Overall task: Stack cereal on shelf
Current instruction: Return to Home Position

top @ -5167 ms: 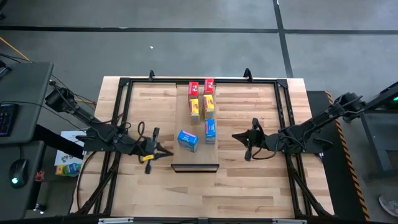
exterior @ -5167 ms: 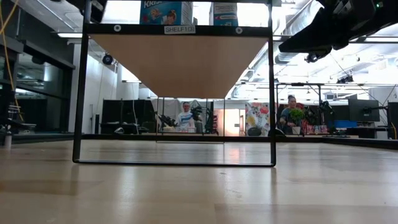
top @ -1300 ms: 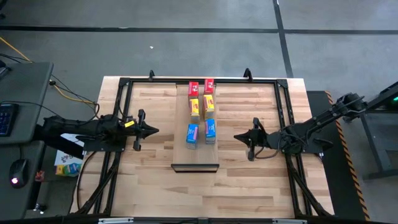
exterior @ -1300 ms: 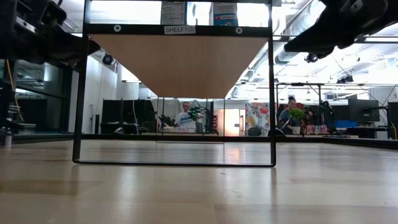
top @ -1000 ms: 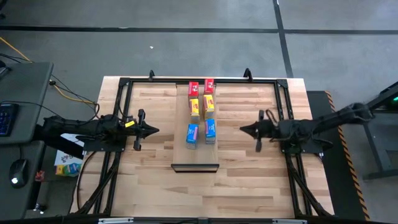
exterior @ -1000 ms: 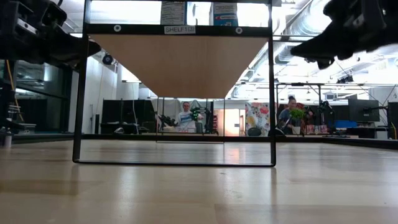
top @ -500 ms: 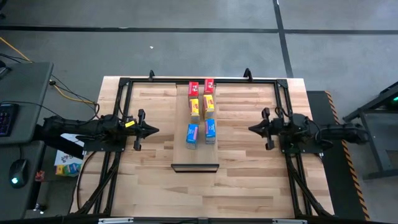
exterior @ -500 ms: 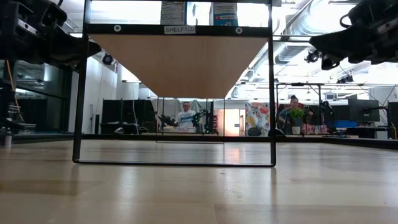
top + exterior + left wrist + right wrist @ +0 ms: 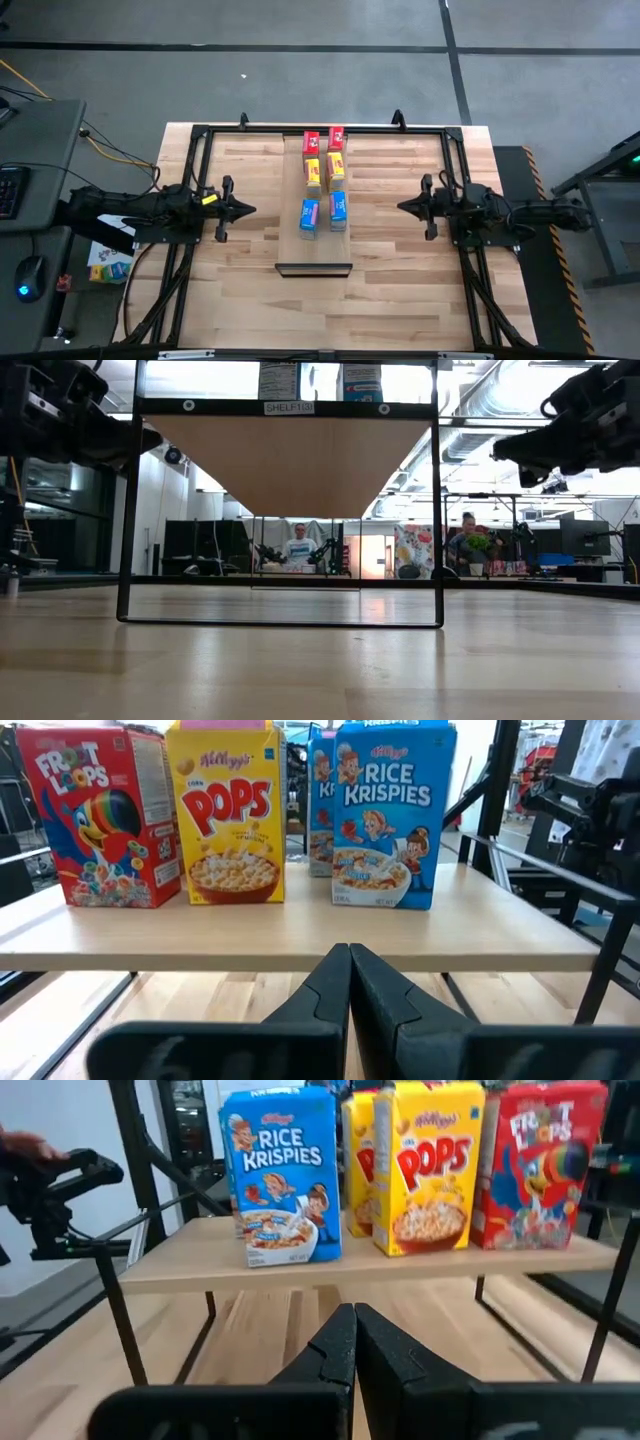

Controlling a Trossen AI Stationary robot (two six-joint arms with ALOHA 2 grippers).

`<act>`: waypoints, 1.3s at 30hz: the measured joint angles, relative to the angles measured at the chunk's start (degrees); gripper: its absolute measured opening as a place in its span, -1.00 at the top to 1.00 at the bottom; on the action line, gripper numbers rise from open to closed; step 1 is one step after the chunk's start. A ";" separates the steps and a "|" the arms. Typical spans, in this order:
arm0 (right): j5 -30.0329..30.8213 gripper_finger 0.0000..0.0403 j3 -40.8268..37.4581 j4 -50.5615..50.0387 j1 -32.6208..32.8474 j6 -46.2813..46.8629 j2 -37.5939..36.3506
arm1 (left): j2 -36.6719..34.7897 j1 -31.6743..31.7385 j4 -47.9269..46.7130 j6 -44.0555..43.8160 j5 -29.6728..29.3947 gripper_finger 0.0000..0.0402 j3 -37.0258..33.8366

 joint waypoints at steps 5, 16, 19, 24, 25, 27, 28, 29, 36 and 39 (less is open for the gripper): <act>0.18 1.00 -0.02 -1.65 0.00 3.57 0.00 | -0.16 -0.02 -0.36 0.00 0.00 1.00 0.00; 0.22 1.00 -0.02 -6.07 0.51 5.05 -4.11 | -0.66 -0.09 -6.96 0.02 1.76 1.00 0.02; 0.27 1.00 -0.02 -9.20 0.85 5.06 -8.08 | -1.06 -0.09 -6.81 0.02 1.77 1.00 0.02; 0.21 1.00 -0.07 -8.10 1.07 5.05 -9.63 | -1.66 -0.09 -6.89 0.01 1.79 1.00 0.02; 0.23 1.00 -0.07 -8.88 1.07 5.05 -9.72 | -1.67 -0.09 -6.92 0.02 1.85 1.00 0.02; 0.21 1.00 -0.07 -9.05 1.07 5.05 -9.73 | -2.07 -0.07 -7.04 0.01 1.88 1.00 0.02; 0.23 1.00 -0.07 -9.11 1.07 5.05 -9.73 | -2.12 -0.07 -6.81 0.01 1.88 1.00 0.02; 0.23 1.00 -0.07 -9.10 1.07 5.05 -9.73 | -2.15 -0.07 -6.77 0.02 1.87 1.00 0.02; 0.23 1.00 -0.07 -9.06 1.05 5.05 -9.70 | -2.72 -0.07 -6.90 0.00 1.79 1.00 0.02; 0.23 1.00 -0.07 -8.99 1.05 5.05 -9.40 | -3.02 -0.07 -6.97 0.00 1.77 1.00 0.02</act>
